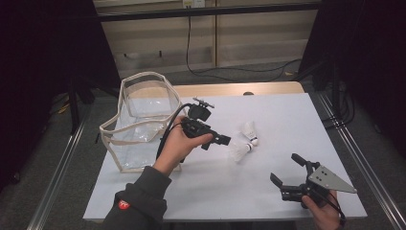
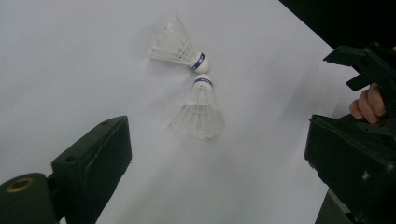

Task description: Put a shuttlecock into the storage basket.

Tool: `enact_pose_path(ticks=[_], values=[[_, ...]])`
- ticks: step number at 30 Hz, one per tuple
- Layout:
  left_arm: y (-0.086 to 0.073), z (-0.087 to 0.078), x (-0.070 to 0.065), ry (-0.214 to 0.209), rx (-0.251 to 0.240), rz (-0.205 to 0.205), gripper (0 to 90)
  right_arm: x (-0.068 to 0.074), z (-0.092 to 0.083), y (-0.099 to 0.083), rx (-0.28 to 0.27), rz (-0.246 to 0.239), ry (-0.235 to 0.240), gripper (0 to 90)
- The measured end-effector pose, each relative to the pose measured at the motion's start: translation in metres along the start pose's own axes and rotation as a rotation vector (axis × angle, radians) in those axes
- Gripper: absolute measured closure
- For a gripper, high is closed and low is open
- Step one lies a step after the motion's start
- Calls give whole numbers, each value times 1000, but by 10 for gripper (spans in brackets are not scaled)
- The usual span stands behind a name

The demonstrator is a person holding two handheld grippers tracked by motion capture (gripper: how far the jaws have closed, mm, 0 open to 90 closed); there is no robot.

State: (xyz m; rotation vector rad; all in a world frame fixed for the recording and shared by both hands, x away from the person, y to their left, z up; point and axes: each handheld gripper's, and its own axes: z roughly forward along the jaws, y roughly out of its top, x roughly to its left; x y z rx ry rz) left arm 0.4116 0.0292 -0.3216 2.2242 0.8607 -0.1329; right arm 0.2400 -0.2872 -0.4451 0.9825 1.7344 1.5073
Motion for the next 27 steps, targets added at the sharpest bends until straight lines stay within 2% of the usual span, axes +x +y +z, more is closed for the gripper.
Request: enact_pose_path(ticks=[17,27], values=[[-6,15,-1,-2,15,-3,76,0,0,0,1,0,1,19],[-8,21,-2,-4,26,16,85,0,0,0,1,0,1,19]])
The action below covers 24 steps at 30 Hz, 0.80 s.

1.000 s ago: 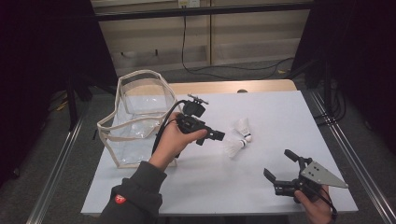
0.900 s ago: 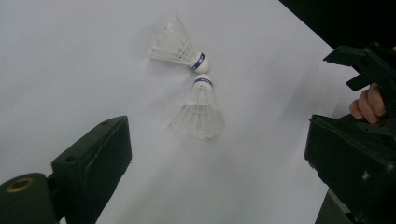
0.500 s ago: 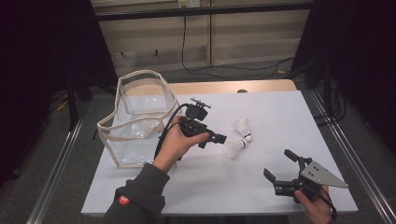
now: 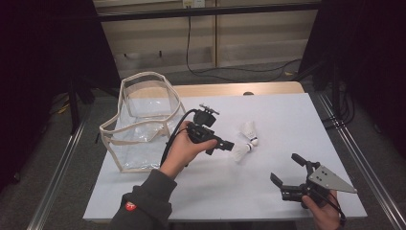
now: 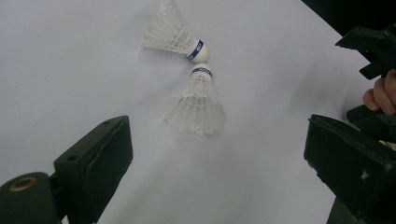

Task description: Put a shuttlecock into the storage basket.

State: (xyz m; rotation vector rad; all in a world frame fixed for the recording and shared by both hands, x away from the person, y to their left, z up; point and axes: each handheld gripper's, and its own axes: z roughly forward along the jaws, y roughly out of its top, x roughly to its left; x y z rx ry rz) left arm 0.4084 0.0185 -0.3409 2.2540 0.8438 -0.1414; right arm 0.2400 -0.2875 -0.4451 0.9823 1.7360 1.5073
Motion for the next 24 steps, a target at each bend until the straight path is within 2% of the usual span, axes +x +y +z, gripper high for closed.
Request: enact_pose_path(ticks=[11,24], values=[[-5,7,0,10,5,-1,86,0,0,0,-2,2,0,19],[-10,18,-1,-2,-4,-10,90,0,0,0,-5,6,0,19]])
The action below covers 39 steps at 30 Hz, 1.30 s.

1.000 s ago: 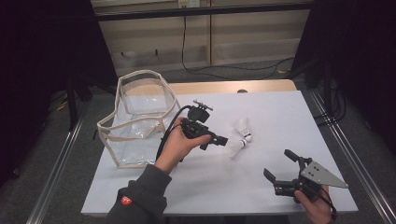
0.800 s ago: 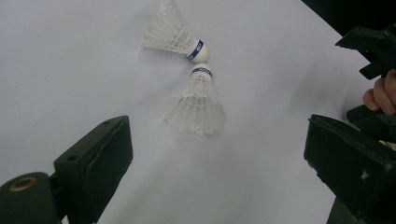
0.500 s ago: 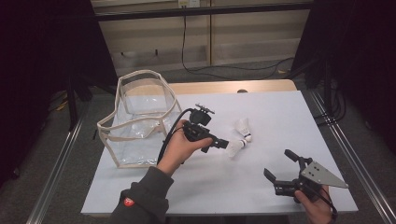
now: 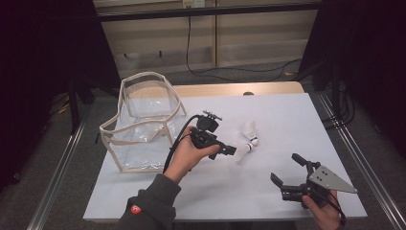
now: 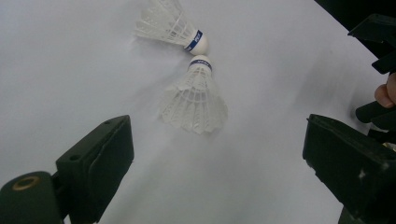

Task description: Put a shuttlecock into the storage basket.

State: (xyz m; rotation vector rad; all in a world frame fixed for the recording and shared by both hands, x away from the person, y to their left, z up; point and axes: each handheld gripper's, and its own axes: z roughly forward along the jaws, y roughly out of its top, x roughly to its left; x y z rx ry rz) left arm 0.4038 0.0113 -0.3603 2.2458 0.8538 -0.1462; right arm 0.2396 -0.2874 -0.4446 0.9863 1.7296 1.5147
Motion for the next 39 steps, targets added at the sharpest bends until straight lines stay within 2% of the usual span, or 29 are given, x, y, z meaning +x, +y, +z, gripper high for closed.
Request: enact_pose_path(ticks=[7,14,19,32,39], values=[[-3,7,-1,-1,14,9,90,0,0,0,0,-1,0,19],[-5,14,-2,-10,10,-2,89,0,0,0,-1,-3,1,19],[-7,18,-2,-4,23,4,83,0,0,0,0,-3,0,20],[-12,25,-2,0,7,-4,80,0,0,0,-1,-7,0,20],[-13,34,-3,7,24,6,79,0,0,0,-1,-8,2,20]])
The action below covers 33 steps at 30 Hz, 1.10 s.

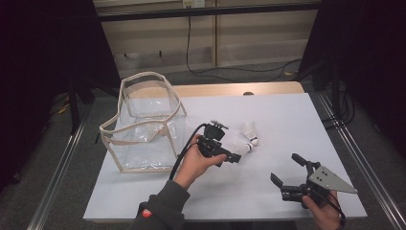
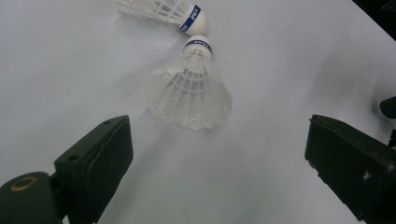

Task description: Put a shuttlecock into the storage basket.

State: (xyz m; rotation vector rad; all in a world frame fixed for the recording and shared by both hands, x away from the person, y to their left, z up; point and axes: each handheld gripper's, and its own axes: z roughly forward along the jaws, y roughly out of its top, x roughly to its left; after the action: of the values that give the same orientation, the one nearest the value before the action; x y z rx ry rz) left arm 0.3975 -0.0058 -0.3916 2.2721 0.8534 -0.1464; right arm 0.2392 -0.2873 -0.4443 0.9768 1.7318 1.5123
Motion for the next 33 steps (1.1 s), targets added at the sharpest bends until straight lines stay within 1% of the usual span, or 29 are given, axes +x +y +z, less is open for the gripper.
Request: enact_pose_path(ticks=[2,4,8,11,14,17,18,20,22,24,26,28,32,33], values=[[0,1,0,4,-1,6,81,0,0,0,0,3,0,20],[0,2,-1,5,-7,2,85,0,0,0,1,4,-1,20],[0,5,-2,19,-12,8,111,0,0,0,0,3,0,20],[0,8,-2,21,-21,2,121,0,0,0,0,1,-2,20],[-1,10,-1,28,-21,5,131,0,0,0,2,3,-2,20],[-1,13,-1,33,-29,-4,138,0,0,0,2,3,-2,20],[-1,13,-1,35,-23,-1,140,0,0,0,2,3,-2,20],[-1,15,-2,41,-26,0,145,0,0,0,3,1,-1,20],[-1,17,-2,43,-25,10,158,0,0,0,3,0,-1,20],[-1,19,-3,45,-27,5,161,0,0,0,2,1,-1,20],[-1,21,-2,48,-22,13,170,0,0,0,1,3,-1,20],[-2,23,-3,58,-27,1,176,0,0,0,1,4,-3,20],[-2,25,-1,63,-30,14,204,0,0,0,1,1,-2,20],[-2,26,-2,68,-35,7,212,0,0,0,1,0,-3,20]])
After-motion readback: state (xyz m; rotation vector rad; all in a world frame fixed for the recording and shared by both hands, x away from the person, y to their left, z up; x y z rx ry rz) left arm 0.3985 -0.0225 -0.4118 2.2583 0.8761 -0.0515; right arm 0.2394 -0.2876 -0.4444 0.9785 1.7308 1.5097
